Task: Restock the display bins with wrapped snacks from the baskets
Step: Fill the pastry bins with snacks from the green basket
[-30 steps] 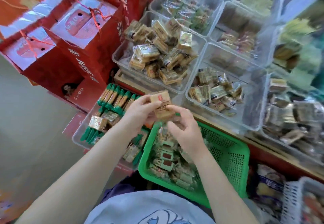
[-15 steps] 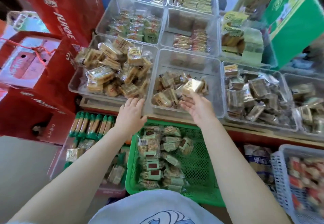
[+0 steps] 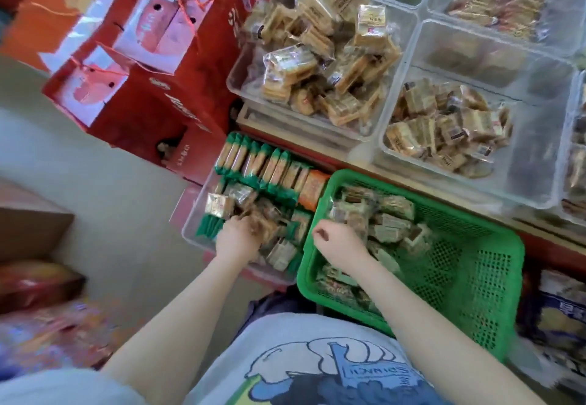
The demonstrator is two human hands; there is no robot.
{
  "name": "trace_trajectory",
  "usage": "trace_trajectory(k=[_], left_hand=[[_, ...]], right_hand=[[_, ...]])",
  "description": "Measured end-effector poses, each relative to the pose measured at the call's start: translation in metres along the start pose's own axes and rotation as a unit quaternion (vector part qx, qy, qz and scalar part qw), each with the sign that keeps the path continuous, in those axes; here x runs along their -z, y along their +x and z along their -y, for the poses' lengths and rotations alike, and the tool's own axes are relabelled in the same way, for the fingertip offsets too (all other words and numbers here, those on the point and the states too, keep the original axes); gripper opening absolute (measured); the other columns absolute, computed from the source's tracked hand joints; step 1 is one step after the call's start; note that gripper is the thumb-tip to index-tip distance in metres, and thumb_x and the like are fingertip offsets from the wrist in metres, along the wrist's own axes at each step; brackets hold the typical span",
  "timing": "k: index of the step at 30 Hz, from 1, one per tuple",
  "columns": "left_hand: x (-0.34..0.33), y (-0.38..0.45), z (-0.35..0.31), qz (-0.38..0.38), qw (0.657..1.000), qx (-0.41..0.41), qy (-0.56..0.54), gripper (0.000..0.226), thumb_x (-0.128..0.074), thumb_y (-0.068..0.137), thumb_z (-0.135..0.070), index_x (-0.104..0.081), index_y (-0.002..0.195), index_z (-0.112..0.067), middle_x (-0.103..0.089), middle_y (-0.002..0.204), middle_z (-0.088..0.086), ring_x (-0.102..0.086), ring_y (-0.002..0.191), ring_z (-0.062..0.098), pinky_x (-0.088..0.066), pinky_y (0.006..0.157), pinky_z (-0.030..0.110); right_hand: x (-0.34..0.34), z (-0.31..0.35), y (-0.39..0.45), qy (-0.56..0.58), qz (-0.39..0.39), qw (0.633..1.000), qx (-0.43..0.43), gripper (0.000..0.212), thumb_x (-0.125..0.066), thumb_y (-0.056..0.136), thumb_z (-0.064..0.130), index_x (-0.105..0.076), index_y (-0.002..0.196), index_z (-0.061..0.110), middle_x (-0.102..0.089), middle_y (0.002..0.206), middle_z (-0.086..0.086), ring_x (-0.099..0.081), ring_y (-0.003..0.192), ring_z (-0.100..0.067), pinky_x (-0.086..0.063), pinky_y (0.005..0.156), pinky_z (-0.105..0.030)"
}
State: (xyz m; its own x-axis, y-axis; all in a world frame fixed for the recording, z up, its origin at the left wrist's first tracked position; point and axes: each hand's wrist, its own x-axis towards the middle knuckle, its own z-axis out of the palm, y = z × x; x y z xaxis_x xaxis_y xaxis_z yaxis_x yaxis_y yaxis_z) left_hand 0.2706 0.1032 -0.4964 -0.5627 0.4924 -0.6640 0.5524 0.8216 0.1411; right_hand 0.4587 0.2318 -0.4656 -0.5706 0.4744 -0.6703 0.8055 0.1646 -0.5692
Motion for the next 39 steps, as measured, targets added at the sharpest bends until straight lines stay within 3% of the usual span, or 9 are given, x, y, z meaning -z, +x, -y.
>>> trace_trajectory(k=[7,11,16,19,24,29,32,36,39], left_hand=[[-0.028,-0.002,0.04,-0.01,0.995,-0.052,0.083,0.069,-0.067,0.087,-0.037,-0.039,0.149,-0.024,-0.046,0.138,0.005,-0.04,0.124,0.03,-0.047,0.092,0.039],[-0.02,0.006,0.037,0.057,0.989,-0.056,0.123,0.072,-0.067,0.088,-0.041,-0.035,0.151,-0.029,-0.04,0.137,0.009,-0.039,0.121,0.038,-0.05,0.085,0.041],[-0.006,0.007,0.045,0.053,0.983,-0.108,0.135,0.053,-0.065,0.087,-0.011,-0.051,0.137,-0.023,-0.043,0.11,0.005,-0.046,0.102,0.032,-0.053,0.077,0.04],[-0.001,0.008,0.053,0.047,0.98,-0.106,0.163,0.047,-0.062,0.091,-0.031,-0.05,0.136,-0.033,-0.049,0.121,0.004,-0.046,0.106,0.031,-0.048,0.088,0.043],[-0.006,0.005,0.05,0.066,0.992,-0.013,0.105,0.036,-0.049,0.098,-0.046,-0.043,0.13,-0.028,-0.045,0.127,0.01,-0.041,0.121,0.043,-0.036,0.101,0.066],[0.006,-0.003,0.041,0.022,0.993,-0.01,-0.115,0.033,-0.057,0.095,-0.043,-0.049,0.122,-0.025,-0.055,0.113,-0.003,-0.061,0.086,0.021,-0.054,0.08,0.041],[0.035,-0.029,0.023,0.071,0.918,0.043,-0.388,0.036,-0.052,0.098,-0.042,-0.054,0.129,-0.024,-0.065,0.112,-0.008,-0.062,0.062,0.005,-0.049,0.059,0.024],[0.06,-0.055,0.002,0.162,0.727,0.088,-0.662,0.032,-0.041,0.104,-0.038,-0.067,0.115,-0.022,-0.071,0.115,0.014,-0.072,0.099,0.033,-0.061,0.082,0.048],[0.067,-0.064,-0.019,0.176,0.696,0.059,-0.694,0.039,-0.042,0.104,-0.043,-0.066,0.119,-0.015,-0.07,0.116,0.02,-0.07,0.104,0.039,-0.059,0.086,0.054]], right_hand=[[-0.036,0.009,-0.004,-0.057,0.049,0.997,0.001,0.022,-0.045,0.103,0.024,-0.064,0.098,0.015,-0.066,0.089,-0.006,-0.064,0.08,-0.027,-0.052,0.069,-0.039],[-0.03,0.016,-0.006,-0.057,0.028,0.998,0.004,0.022,-0.045,0.104,0.022,-0.065,0.102,0.013,-0.068,0.09,-0.011,-0.064,0.076,-0.03,-0.048,0.063,-0.038],[-0.023,0.026,-0.011,-0.031,0.005,0.999,-0.006,0.02,-0.045,0.104,0.02,-0.065,0.102,0.017,-0.067,0.085,-0.012,-0.045,0.056,-0.017,-0.032,0.053,-0.03],[-0.027,0.03,-0.012,-0.006,0.002,1.0,-0.008,0.019,-0.045,0.104,0.02,-0.064,0.101,0.019,-0.061,0.076,-0.006,-0.044,0.055,-0.015,-0.032,0.053,-0.029],[-0.032,0.035,-0.014,0.007,0.008,1.0,-0.009,0.019,-0.045,0.104,0.021,-0.064,0.098,0.019,-0.057,0.071,0.0,-0.043,0.054,-0.015,-0.034,0.054,-0.03],[-0.03,0.036,-0.017,0.041,0.006,0.999,-0.016,0.02,-0.047,0.103,0.019,-0.066,0.098,0.02,-0.067,0.084,-0.004,-0.061,0.071,-0.031,-0.051,0.066,-0.041],[-0.022,0.041,-0.018,0.103,-0.002,0.994,-0.027,0.021,-0.046,0.104,0.018,-0.067,0.099,0.019,-0.07,0.095,-0.005,-0.069,0.08,-0.023,-0.056,0.082,-0.044],[-0.005,0.061,-0.022,0.289,0.027,0.956,-0.052,0.023,-0.045,0.107,0.027,-0.065,0.11,0.018,-0.069,0.109,-0.015,-0.069,0.078,-0.022,-0.059,0.078,-0.041],[0.01,0.073,-0.028,0.326,0.038,0.944,-0.04,0.021,-0.051,0.104,0.036,-0.062,0.114,0.02,-0.072,0.108,-0.009,-0.073,0.083,-0.027,-0.06,0.068,-0.037]])
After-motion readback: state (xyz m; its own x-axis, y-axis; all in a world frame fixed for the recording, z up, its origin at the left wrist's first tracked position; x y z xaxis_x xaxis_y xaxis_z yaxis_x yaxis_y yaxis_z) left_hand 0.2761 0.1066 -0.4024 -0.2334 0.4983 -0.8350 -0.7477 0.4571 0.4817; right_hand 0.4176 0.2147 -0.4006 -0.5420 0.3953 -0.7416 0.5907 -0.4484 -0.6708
